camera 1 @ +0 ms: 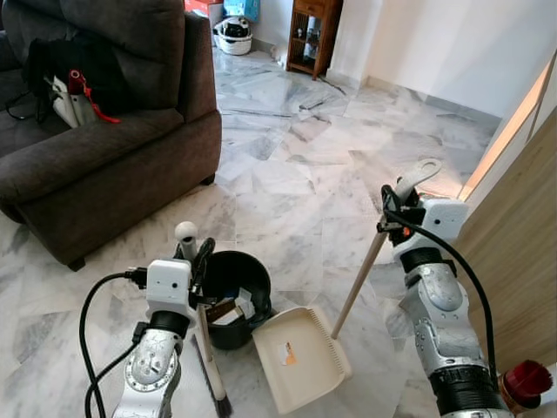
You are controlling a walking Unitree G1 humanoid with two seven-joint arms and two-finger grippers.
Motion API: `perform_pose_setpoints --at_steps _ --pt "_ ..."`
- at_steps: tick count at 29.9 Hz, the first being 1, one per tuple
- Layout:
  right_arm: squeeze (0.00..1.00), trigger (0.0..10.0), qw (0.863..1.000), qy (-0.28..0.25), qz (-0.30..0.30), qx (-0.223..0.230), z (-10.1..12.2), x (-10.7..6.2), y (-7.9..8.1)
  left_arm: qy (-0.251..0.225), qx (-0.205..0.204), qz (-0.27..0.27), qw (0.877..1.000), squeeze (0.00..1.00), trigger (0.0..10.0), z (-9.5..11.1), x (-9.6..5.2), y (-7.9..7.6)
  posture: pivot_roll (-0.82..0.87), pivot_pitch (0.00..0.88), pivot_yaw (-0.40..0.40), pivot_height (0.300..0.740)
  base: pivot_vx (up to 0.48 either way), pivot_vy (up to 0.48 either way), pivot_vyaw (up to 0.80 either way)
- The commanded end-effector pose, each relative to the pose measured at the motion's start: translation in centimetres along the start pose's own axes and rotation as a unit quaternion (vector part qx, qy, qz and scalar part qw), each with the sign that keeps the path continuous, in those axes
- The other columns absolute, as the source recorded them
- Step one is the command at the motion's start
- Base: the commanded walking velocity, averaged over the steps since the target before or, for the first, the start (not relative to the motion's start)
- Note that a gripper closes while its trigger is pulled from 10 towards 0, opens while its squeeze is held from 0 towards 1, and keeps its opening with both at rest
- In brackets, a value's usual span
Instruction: Sweep floor
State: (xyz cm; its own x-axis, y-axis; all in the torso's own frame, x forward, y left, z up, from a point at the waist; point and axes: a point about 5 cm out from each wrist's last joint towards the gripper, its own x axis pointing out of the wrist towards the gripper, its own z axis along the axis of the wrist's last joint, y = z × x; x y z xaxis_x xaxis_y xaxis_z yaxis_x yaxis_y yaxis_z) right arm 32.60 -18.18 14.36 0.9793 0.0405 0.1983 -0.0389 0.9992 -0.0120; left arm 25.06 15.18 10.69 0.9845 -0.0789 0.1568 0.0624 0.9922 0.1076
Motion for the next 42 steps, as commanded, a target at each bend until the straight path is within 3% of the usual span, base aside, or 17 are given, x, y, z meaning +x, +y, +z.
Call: perform_pose_setpoints --at_steps 1,9,11,16,26,42 --pt "0.0 10.0 0.999 -0.034 -0.011 0.001 1.7 0.5 -0.8 -0.036 0.001 -0.008 0.999 0.0 10.0 1.2 0.5 -0.5 -0.08 0.0 -0.111 0.74 0.0 0.0 0.0" --pt "0.0 10.0 0.999 -0.034 -0.018 0.001 1.8 0.8 -1.1 -0.041 0.006 -0.012 0.999 0.0 10.0 1.2 0.8 -0.5 -0.07 0.0 -0.095 0.74 0.0 0.0 0.0" --pt "0.0 10.0 0.999 -0.037 -0.027 0.009 1.7 1.1 -0.7 -0.046 0.014 -0.019 0.999 0.0 10.0 1.6 1.1 -0.1 -0.06 0.0 -0.066 0.74 0.0 0.0 0.0" --pt "0.0 10.0 0.999 -0.033 -0.011 0.011 1.6 1.4 0.4 -0.05 0.023 0.003 0.998 0.0 10.0 1.8 1.4 1.2 -0.06 0.017 -0.089 0.74 0.0 0.0 0.0" --pt "0.0 10.0 0.999 -0.039 -0.014 0.017 1.9 2.2 0.9 -0.055 0.027 0.02 0.998 0.0 10.0 2.2 2.0 2.4 -0.06 0.057 -0.055 0.74 -0.252 0.0 0.0" --pt "0.0 10.0 0.999 -0.043 -0.02 0.02 2.0 2.5 1.2 -0.055 0.03 0.016 0.998 0.0 10.0 2.4 2.3 2.4 -0.06 0.094 -0.051 0.74 -0.268 0.0 0.0"
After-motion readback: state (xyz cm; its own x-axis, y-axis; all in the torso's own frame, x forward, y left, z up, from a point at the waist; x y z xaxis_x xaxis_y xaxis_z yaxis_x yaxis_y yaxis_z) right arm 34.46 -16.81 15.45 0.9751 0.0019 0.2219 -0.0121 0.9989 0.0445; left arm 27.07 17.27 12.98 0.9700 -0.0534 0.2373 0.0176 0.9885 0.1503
